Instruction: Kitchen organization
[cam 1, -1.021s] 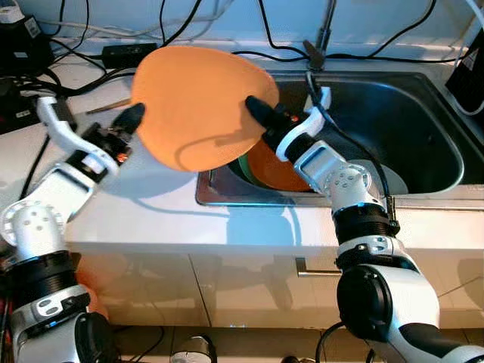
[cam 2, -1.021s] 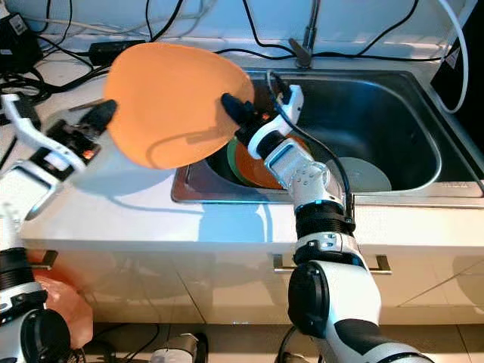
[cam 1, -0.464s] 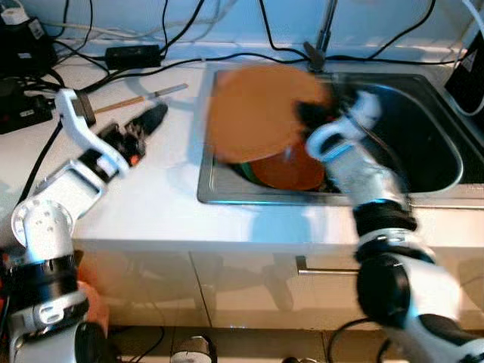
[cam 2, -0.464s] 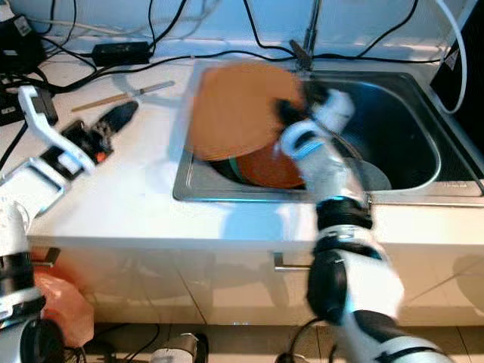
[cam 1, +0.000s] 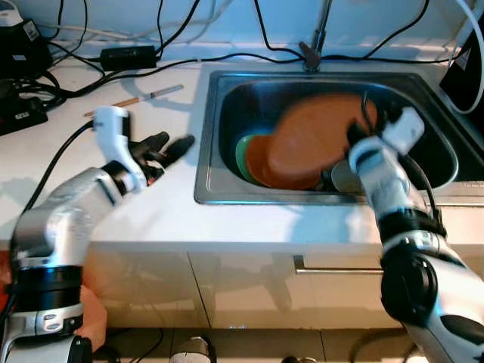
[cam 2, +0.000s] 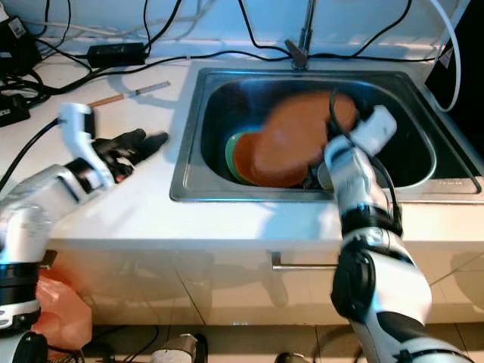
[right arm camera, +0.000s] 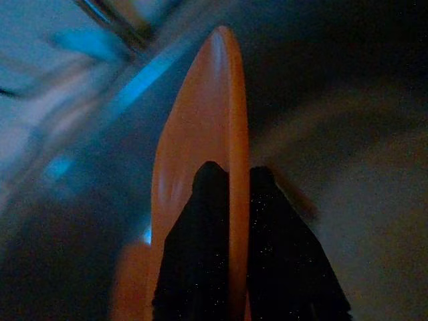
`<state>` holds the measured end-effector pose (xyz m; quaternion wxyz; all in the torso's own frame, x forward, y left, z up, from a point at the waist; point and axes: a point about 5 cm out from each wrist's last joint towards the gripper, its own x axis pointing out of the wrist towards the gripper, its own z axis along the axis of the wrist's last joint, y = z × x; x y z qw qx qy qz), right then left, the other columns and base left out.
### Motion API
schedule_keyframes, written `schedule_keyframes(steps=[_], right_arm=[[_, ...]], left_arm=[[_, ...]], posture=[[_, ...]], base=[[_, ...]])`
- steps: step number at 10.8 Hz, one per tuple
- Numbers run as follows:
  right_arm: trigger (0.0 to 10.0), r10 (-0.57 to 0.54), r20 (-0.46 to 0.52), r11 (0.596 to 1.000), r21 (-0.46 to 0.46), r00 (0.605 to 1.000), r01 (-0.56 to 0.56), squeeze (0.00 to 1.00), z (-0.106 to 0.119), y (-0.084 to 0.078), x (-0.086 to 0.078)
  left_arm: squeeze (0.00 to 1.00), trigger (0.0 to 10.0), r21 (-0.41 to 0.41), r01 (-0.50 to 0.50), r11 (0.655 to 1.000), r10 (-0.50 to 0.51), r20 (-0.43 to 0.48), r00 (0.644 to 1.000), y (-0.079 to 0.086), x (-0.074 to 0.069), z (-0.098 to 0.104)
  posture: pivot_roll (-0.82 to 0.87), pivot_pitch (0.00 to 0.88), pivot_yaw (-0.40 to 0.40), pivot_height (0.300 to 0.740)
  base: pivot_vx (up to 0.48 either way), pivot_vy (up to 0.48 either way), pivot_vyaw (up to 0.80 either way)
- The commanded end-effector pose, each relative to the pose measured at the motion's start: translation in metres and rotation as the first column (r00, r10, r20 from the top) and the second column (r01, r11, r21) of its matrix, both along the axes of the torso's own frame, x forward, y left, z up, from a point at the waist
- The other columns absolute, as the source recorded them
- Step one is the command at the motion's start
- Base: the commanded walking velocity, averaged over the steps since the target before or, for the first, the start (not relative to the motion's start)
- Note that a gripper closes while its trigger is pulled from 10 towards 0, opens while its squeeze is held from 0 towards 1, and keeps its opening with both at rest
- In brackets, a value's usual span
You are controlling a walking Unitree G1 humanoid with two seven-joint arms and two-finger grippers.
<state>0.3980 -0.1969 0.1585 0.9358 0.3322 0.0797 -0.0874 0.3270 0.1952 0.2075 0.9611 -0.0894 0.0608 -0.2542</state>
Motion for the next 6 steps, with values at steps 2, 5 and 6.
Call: schedule_keyframes(steps=[2,5,6], right_arm=[[0.0,0.020,-0.060,0.999,-0.048,0.998,-0.023,0.00,-0.011,0.003,-0.002],[5.2,0.102,-0.127,0.988,-0.106,0.987,-0.116,0.00,-0.021,0.015,-0.004],[10.0,0.122,-0.136,0.983,-0.117,0.983,-0.138,0.44,-0.022,0.017,-0.004]], left_arm=[[0.00,10.0,0.102,0.023,0.995,-0.025,0.018,1.000,-0.010,0.004,-0.006],[0.00,10.0,0.159,0.055,0.986,-0.065,0.055,0.996,-0.027,0.010,-0.010],[0.00,10.0,0.166,0.044,0.985,-0.055,0.064,0.996,-0.026,0.011,-0.010]], posture=[[0.22,0.096,0.029,0.740],[0.20,0.089,0.025,0.740],[0.19,0.087,0.023,0.740]], base=[[0.000,0.000,0.00],[0.000,0.000,0.00],[0.000,0.000,0.00]])
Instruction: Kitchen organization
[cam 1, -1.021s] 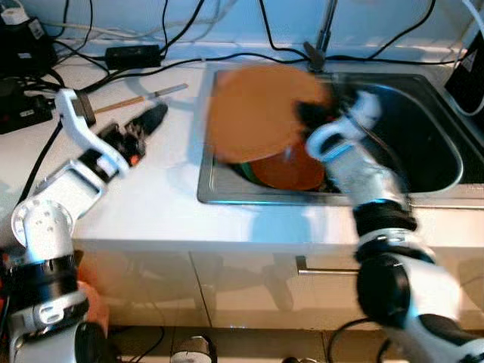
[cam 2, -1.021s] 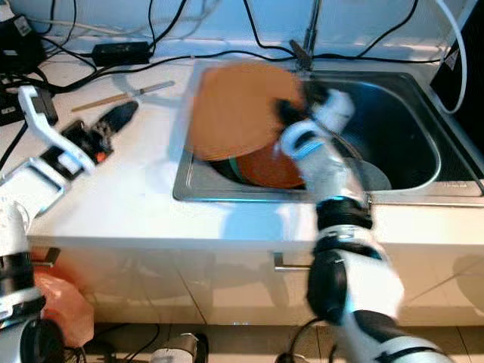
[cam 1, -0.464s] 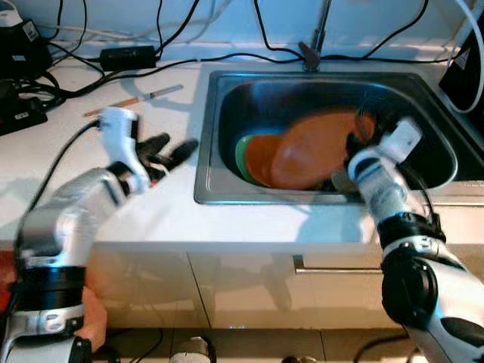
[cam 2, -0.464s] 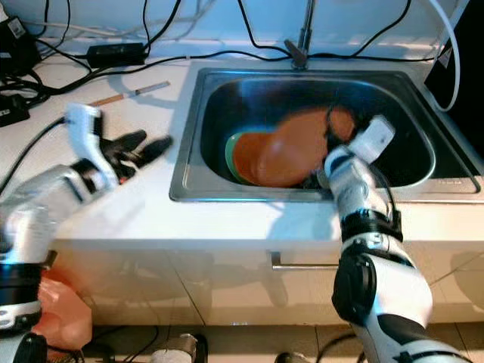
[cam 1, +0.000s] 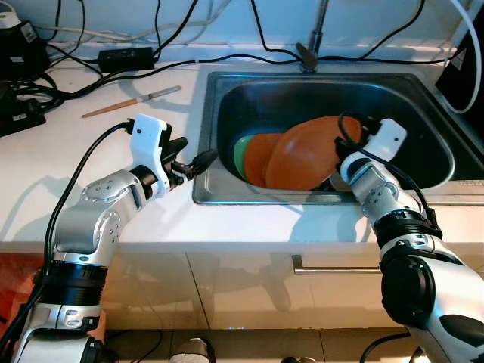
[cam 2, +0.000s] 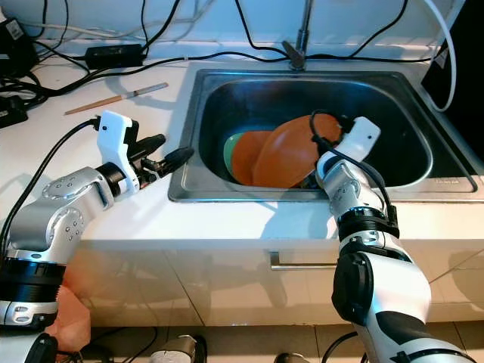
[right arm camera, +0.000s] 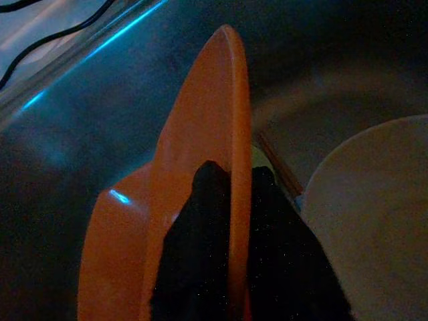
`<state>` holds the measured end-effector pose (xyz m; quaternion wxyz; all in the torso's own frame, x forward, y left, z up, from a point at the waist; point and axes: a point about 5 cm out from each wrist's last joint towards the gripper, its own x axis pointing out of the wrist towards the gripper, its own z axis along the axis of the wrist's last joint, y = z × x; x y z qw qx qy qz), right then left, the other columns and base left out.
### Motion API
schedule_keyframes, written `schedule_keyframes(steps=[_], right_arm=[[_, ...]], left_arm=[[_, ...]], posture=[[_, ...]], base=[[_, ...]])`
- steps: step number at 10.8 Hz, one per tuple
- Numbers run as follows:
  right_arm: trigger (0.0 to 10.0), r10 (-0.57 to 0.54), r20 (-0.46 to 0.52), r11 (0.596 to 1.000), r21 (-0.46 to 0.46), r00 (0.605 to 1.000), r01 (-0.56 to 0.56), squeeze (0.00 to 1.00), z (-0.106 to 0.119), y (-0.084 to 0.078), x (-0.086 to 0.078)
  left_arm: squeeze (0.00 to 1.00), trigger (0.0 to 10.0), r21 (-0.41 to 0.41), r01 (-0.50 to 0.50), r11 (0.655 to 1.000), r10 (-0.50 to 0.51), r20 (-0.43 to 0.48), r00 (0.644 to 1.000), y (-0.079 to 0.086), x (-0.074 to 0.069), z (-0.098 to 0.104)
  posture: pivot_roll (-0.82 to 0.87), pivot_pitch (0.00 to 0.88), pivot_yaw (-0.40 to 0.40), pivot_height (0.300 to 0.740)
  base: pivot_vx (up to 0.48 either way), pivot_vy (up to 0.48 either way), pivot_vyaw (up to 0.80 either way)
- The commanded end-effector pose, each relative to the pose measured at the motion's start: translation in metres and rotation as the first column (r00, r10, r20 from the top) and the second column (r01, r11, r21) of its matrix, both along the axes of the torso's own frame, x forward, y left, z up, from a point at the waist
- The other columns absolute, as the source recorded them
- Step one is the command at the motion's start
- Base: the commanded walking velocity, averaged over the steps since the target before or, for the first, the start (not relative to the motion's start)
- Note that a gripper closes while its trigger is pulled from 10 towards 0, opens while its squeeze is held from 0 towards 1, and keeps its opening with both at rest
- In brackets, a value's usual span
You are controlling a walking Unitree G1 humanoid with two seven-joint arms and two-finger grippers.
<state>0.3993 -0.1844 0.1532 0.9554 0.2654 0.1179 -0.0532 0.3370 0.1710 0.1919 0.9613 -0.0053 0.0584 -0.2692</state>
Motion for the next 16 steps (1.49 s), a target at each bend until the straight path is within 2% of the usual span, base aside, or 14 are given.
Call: schedule_keyframes(steps=[1,4,5,7,10,12,15,16], right_arm=[[10.0,0.025,-0.076,1.000,-0.006,0.997,-0.026,1.00,-0.018,0.003,-0.006],[10.0,0.051,-0.063,0.999,-0.009,0.997,-0.051,1.00,-0.015,0.004,-0.005],[10.0,0.061,-0.058,0.998,-0.017,0.996,-0.062,1.00,-0.014,0.006,-0.005],[10.0,0.105,-0.045,0.991,-0.074,0.993,-0.108,1.00,-0.008,0.010,-0.003],[10.0,0.156,-0.025,0.980,-0.120,0.987,-0.158,1.00,-0.001,0.015,-0.005],[10.0,0.186,0.018,0.962,-0.206,0.982,-0.178,1.00,0.009,0.017,-0.012],[10.0,0.155,0.099,0.924,-0.368,0.983,-0.109,1.00,0.026,0.012,-0.027],[10.0,0.097,0.121,0.896,-0.443,0.988,-0.033,1.00,0.034,0.003,-0.029]], left_arm=[[0.00,10.0,0.023,0.002,1.000,-0.003,0.038,0.999,-0.002,0.004,0.008],[0.00,10.0,0.040,-0.084,0.996,0.081,0.079,0.994,0.004,0.011,0.015],[0.00,10.0,0.021,-0.112,0.994,0.110,0.081,0.991,0.008,0.013,0.018],[0.00,10.0,0.011,-0.232,0.973,0.228,0.140,0.964,0.023,0.020,0.033],[0.00,10.0,0.025,-0.350,0.936,0.340,0.186,0.922,0.041,0.024,0.041],[0.00,10.0,-0.016,-0.504,0.864,0.493,0.237,0.837,0.062,0.024,0.047],[0.00,10.0,-0.039,-0.568,0.822,0.559,0.247,0.792,0.073,0.020,0.047],[0.00,10.0,-0.043,-0.580,0.813,0.571,0.256,0.780,0.075,0.021,0.049]], posture=[[0.19,0.084,0.023,0.740],[0.18,0.088,0.028,0.740],[0.18,0.088,0.027,0.740],[0.18,0.091,0.018,0.740],[0.18,0.090,0.016,0.740],[0.17,0.085,0.017,0.740],[0.16,0.077,0.013,0.740],[0.16,0.074,0.012,0.740]], base=[[0.000,0.000,0.00],[0.000,0.000,0.00],[0.000,0.000,0.00],[0.000,0.000,0.00],[0.000,0.000,0.00],[0.000,0.000,0.00],[0.000,0.000,0.00],[0.000,0.000,0.00]])
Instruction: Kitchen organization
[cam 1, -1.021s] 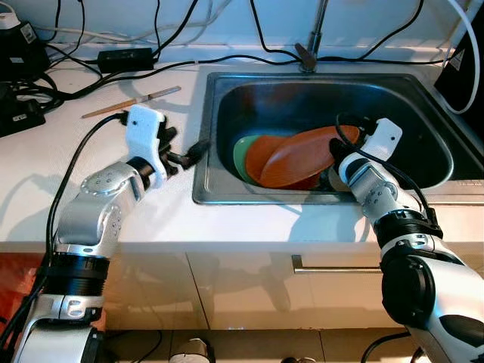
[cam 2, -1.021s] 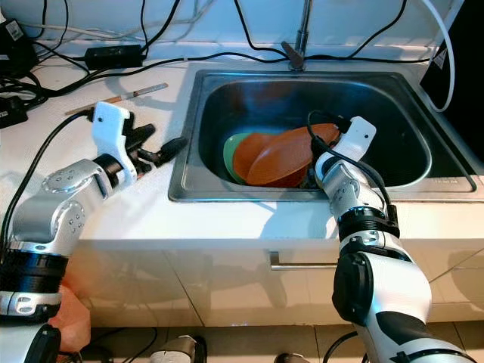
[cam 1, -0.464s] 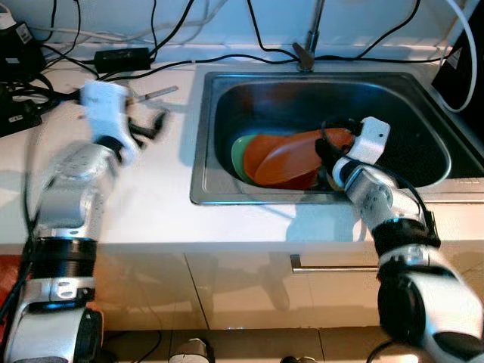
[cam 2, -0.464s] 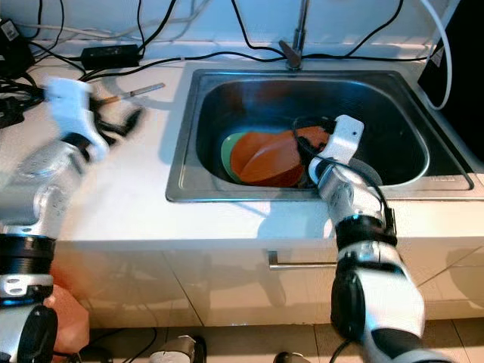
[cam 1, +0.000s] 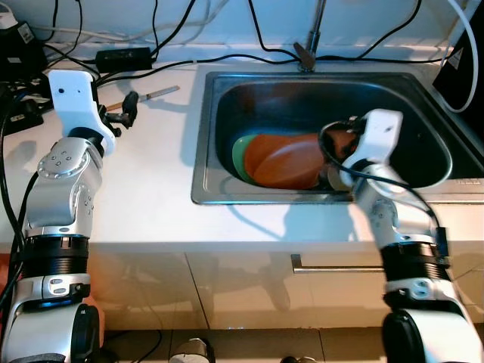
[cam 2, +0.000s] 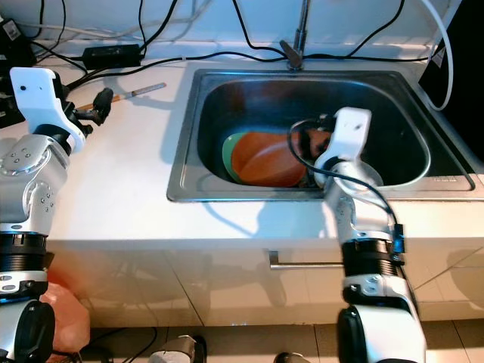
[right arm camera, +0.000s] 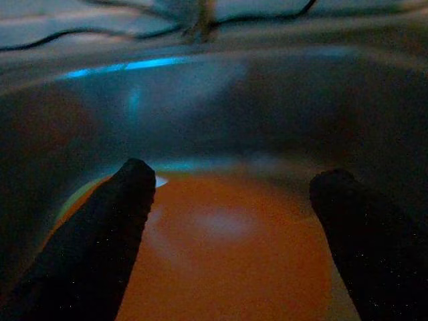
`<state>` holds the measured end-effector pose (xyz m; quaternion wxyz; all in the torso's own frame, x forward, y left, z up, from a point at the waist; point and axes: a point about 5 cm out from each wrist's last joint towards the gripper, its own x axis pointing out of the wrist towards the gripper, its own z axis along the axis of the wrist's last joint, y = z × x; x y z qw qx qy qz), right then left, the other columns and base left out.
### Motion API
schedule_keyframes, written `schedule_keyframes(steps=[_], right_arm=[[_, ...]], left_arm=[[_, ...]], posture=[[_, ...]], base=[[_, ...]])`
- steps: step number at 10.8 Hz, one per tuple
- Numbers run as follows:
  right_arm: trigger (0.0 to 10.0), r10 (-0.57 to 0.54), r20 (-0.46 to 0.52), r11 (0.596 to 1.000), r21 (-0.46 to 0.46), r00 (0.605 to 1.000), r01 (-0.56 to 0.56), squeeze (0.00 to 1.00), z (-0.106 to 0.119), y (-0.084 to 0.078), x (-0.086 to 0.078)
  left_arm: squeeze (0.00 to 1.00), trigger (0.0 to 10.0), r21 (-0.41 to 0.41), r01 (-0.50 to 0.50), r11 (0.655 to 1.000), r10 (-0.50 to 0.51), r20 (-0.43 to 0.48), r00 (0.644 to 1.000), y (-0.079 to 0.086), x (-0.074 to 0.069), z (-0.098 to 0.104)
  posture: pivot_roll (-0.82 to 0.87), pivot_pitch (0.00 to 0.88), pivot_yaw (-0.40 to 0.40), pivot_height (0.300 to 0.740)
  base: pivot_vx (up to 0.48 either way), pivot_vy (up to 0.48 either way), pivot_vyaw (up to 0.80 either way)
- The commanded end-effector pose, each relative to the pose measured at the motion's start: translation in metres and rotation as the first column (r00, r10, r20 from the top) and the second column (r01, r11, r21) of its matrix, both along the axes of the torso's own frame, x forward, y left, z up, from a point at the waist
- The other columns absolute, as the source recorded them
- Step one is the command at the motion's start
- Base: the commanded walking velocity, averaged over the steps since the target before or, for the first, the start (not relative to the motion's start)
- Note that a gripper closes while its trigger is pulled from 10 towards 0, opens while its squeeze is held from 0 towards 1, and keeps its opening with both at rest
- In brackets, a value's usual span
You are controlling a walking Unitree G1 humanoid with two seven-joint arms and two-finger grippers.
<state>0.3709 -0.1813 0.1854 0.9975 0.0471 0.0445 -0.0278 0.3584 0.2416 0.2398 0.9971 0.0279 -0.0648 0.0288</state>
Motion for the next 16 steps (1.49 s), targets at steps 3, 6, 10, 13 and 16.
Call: schedule_keyframes(steps=[3,6,10,13,16], right_arm=[[10.0,-0.117,0.145,0.981,-0.135,0.982,0.137,1.00,0.028,-0.014,-0.006],[10.0,-0.063,0.143,0.991,-0.105,0.988,0.078,1.00,0.026,-0.002,-0.008],[10.0,0.033,0.158,0.997,-0.079,0.987,-0.021,0.67,0.027,0.017,-0.014],[10.0,0.046,0.163,0.996,-0.077,0.986,-0.034,0.01,0.027,0.018,-0.015],[10.0,0.055,0.159,0.996,-0.073,0.986,-0.044,0.00,0.025,0.021,-0.015]], left_arm=[[0.00,10.0,0.007,-0.050,0.999,0.050,0.013,0.999,0.007,0.001,0.004],[0.00,10.0,-0.008,-0.056,0.998,0.056,0.003,0.998,0.007,0.000,0.000],[0.00,10.0,-0.019,-0.041,0.999,0.040,-0.022,0.999,0.001,-0.001,-0.005],[0.00,10.0,-0.019,-0.038,0.999,0.038,-0.023,0.999,0.000,-0.001,-0.003],[0.00,10.0,-0.013,-0.033,0.999,0.033,-0.011,0.999,-0.004,-0.001,-0.002]], posture=[[0.16,0.070,0.011,0.740],[0.16,0.069,0.015,0.740],[0.15,0.073,0.014,0.740],[0.16,0.076,0.016,0.740],[0.16,0.075,0.018,0.740]], base=[[0.000,0.000,0.00],[0.000,0.000,0.00],[0.000,0.077,-0.20],[0.000,0.320,-0.80],[0.000,0.320,-0.80]])
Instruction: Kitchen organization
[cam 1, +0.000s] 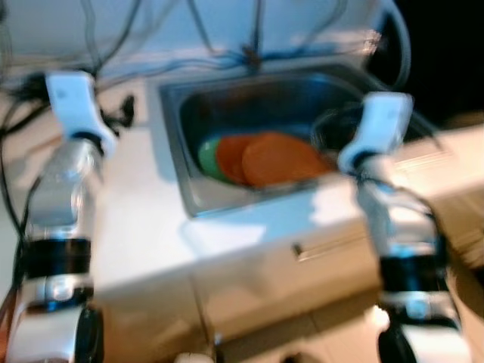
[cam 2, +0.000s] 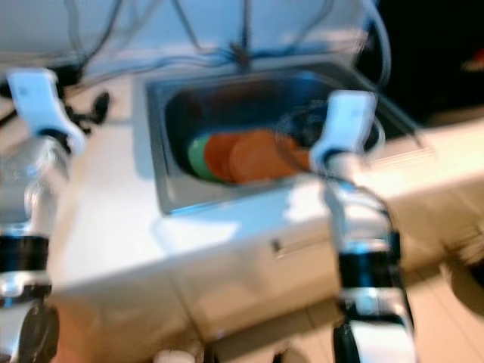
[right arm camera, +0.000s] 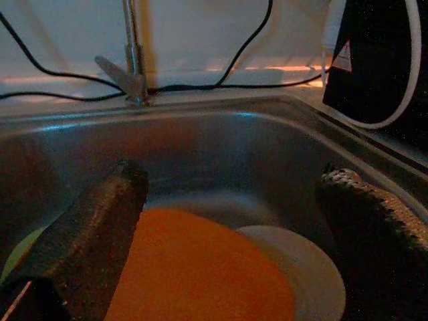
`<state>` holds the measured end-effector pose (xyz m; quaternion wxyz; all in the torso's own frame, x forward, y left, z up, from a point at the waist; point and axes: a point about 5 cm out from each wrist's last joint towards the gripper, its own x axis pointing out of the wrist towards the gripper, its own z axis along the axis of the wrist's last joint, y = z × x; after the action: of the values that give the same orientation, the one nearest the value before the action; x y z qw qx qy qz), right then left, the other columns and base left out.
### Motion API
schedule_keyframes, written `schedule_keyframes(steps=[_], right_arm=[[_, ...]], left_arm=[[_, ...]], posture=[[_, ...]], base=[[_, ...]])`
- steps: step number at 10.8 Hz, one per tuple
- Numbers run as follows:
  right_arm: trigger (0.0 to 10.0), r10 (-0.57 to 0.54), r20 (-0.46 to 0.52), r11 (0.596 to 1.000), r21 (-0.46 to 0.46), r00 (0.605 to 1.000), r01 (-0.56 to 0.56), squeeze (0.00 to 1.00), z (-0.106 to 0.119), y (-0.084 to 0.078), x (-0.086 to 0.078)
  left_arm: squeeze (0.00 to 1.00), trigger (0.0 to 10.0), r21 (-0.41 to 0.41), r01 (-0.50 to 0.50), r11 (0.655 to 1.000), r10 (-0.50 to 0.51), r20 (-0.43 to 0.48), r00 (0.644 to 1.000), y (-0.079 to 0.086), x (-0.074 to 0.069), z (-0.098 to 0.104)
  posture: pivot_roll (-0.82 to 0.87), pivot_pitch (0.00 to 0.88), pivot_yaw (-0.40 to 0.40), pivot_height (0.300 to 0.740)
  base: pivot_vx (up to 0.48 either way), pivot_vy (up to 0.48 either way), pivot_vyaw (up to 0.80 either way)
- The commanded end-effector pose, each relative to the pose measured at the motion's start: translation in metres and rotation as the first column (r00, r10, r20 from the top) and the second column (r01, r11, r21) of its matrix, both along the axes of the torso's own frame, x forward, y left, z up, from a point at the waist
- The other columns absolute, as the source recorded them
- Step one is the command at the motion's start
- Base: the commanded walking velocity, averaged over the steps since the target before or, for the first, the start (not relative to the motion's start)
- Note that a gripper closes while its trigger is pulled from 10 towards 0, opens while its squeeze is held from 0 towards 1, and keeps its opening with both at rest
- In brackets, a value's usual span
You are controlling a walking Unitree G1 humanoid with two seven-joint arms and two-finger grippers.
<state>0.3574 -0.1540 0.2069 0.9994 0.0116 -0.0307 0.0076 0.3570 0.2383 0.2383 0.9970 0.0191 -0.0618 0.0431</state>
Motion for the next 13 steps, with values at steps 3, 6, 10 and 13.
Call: schedule_keyframes(steps=[3,6,10,13], right_arm=[[10.0,0.000,0.026,1.000,-0.012,1.000,0.000,0.00,0.0051,-0.0052,-0.0012],[10.0,0.010,0.029,1.000,-0.023,1.000,-0.010,0.00,0.0051,-0.0043,-0.0003],[10.0,0.010,0.029,1.000,-0.023,1.000,-0.010,0.00,0.0051,-0.0043,-0.0003],[10.0,0.010,0.029,1.000,-0.023,1.000,-0.010,0.00,0.0051,-0.0043,-0.0003]], left_arm=[[0.00,10.0,0.017,-0.007,1.000,0.007,0.018,1.000,-0.0057,-0.0003,0.0026],[0.00,10.0,0.024,-0.004,1.000,0.004,0.038,0.999,-0.0085,-0.0003,0.0067],[0.00,10.0,0.024,-0.004,1.000,0.004,0.038,0.999,-0.0085,-0.0003,0.0067],[0.00,10.0,0.024,-0.004,1.000,0.004,0.038,0.999,-0.0085,-0.0003,0.0067]], posture=[[0.16,0.073,0.021,0.740],[0.16,0.070,0.023,0.740],[0.16,0.070,0.023,0.740],[0.16,0.070,0.023,0.740]], base=[[0.000,0.000,0.00],[0.000,0.000,0.53],[0.000,0.000,0.80],[0.000,0.000,0.80]])
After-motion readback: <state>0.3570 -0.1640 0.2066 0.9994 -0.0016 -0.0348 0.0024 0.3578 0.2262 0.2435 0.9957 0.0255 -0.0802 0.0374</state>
